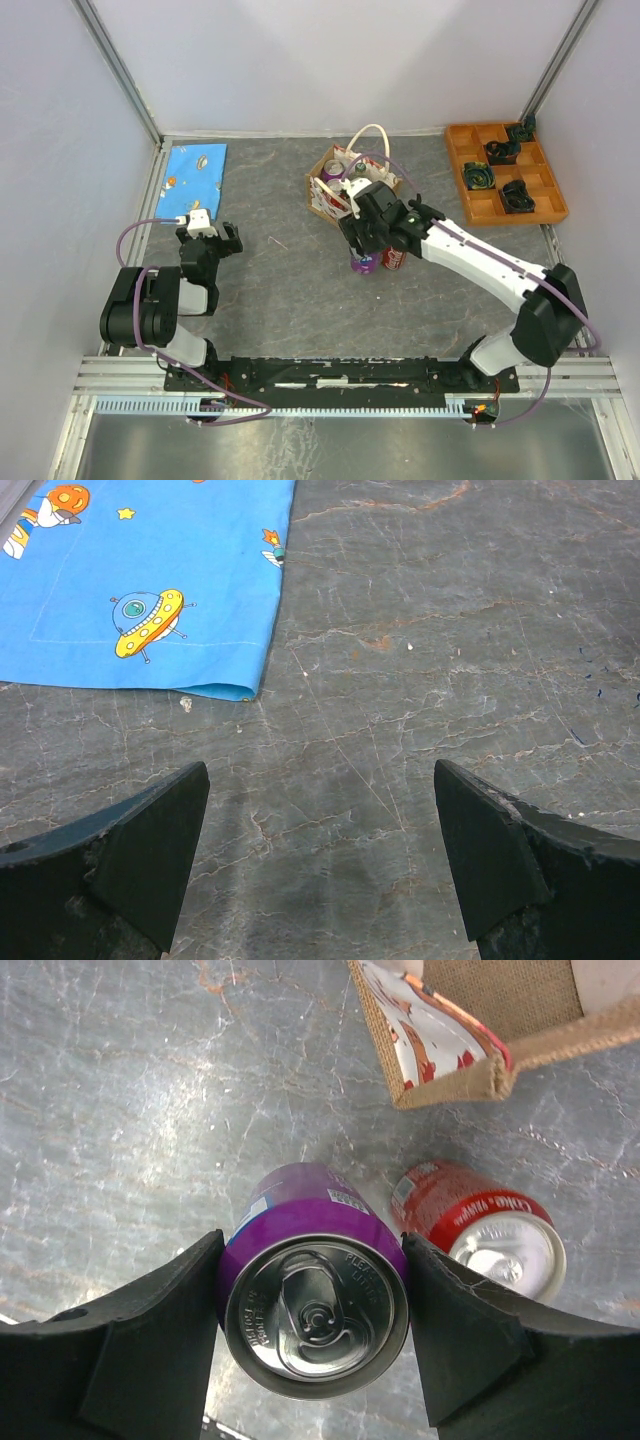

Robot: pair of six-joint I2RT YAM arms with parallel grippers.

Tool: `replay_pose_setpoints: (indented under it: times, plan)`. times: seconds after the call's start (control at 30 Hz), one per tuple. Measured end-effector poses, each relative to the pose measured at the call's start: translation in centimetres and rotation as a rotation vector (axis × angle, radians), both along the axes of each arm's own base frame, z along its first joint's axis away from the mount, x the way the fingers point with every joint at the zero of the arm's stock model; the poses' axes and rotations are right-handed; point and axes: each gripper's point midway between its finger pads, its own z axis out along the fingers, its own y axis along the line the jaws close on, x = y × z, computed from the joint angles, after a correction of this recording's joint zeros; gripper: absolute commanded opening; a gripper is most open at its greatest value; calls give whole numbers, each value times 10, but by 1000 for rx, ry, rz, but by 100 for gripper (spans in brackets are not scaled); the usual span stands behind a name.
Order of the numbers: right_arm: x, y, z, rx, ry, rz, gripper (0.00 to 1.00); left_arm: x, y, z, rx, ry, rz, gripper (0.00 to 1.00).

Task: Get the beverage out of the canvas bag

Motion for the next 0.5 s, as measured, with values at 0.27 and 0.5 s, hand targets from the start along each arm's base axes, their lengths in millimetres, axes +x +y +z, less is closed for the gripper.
replay_pose_setpoints:
  times: [0.27, 0.5]
  plan:
    - [24, 14, -33, 19, -52, -34, 0, 0, 0, 0, 0, 0, 0, 99]
    - [33, 19, -61, -11, -37, -49, 0, 0, 0, 0, 0, 0, 0, 99]
